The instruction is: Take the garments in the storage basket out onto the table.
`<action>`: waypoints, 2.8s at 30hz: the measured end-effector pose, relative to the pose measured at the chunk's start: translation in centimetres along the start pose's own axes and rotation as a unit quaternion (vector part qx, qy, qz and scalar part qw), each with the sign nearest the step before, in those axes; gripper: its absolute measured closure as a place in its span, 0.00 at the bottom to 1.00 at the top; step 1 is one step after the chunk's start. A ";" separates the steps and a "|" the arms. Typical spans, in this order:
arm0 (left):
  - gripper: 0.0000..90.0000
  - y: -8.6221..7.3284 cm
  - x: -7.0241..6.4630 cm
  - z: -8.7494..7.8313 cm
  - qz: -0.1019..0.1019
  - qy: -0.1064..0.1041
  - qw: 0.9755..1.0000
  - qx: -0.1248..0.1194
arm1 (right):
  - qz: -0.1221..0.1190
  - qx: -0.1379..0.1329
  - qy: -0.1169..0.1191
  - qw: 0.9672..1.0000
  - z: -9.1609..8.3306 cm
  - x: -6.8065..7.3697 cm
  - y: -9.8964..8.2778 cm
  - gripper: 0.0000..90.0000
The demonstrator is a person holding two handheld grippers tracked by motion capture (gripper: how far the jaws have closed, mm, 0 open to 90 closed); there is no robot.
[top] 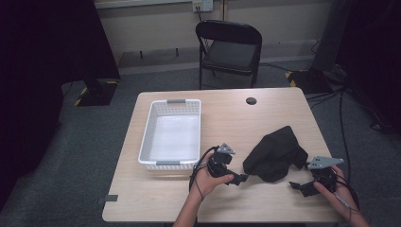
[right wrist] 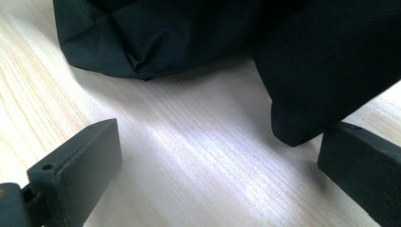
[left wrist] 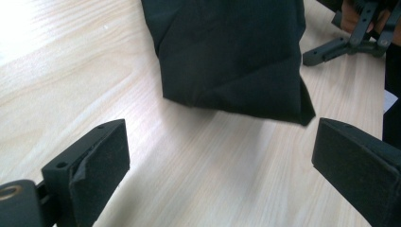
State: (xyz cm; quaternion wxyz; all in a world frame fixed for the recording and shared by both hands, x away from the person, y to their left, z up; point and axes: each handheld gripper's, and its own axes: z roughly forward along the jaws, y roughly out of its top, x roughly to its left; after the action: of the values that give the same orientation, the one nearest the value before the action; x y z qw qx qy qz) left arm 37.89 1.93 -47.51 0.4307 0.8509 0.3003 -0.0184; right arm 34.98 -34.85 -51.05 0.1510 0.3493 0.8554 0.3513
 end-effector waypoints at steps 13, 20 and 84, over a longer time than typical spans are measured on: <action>0.05 -2.3 -0.1 -1.4 -0.005 0.008 1.000 -0.013 | 0.000 0.000 0.000 1.000 0.0 0.0 0.0 0.00; 0.05 -2.9 -0.4 -2.4 0.002 0.018 1.000 -0.019 | 0.000 0.000 0.000 1.000 0.0 0.0 0.0 0.00; 0.04 -8.3 3.6 -10.4 0.008 0.008 1.000 -0.016 | 0.000 0.001 0.001 1.000 -0.1 0.0 -0.1 0.00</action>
State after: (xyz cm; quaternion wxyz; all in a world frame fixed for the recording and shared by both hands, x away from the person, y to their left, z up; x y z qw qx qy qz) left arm 34.06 15.18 -47.98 0.4420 0.8464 0.2969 -0.0028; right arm 34.83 -34.96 -51.04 0.1499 0.3495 0.8557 0.3510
